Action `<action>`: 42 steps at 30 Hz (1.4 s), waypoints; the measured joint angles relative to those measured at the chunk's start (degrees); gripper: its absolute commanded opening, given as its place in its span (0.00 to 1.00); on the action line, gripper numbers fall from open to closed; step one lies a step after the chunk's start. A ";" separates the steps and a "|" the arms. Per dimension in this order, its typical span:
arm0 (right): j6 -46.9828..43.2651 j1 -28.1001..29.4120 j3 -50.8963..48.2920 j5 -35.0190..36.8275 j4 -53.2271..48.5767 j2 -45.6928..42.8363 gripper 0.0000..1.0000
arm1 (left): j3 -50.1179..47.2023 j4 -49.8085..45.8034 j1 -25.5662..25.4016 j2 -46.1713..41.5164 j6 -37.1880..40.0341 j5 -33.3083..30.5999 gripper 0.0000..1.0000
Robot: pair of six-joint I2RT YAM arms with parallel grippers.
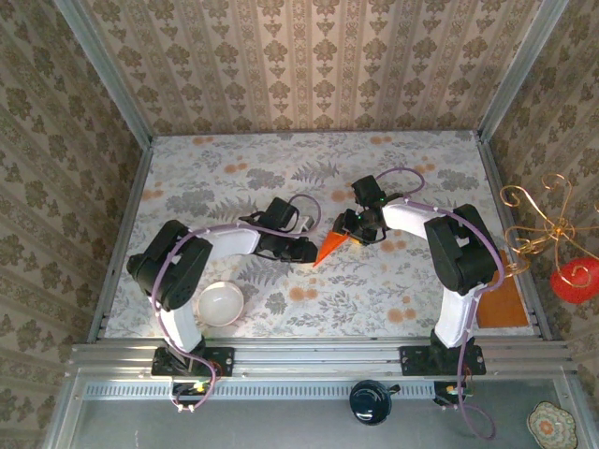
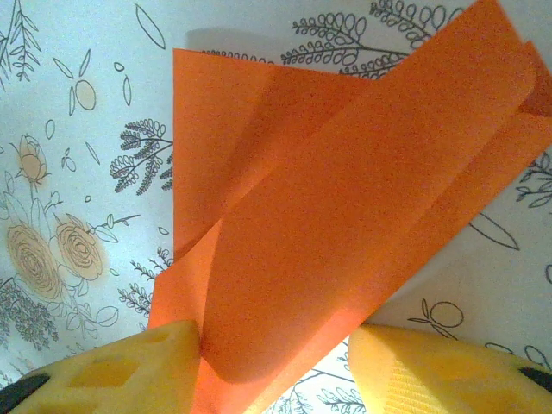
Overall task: Fold a paper plane with a square sheet of paper (pick it up from the middle)
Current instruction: Fold the wing for the fifth time at the center of the table.
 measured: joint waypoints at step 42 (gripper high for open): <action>0.00 -0.07 0.42 0.15 -0.74 0.63 0.51 | 1.88 -4.20 -0.24 -0.04 6.08 2.25 0.32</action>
